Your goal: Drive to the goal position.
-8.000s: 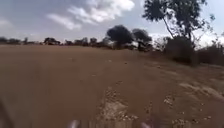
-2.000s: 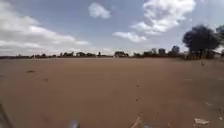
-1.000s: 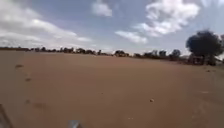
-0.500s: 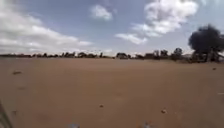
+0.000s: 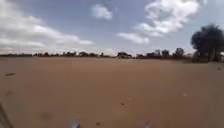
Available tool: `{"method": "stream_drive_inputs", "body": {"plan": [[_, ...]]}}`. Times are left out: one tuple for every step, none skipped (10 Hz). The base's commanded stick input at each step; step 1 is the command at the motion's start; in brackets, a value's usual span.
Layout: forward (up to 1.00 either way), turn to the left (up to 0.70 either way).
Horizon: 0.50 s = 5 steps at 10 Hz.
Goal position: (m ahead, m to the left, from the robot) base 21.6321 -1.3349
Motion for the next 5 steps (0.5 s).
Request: {"method": "stream_drive_inputs", "body": {"plan": [[0.7, 0.0], [0.7, 0.0], [0.7, 0.0], [0.7, 0.0], [0.7, 0.0]]}}
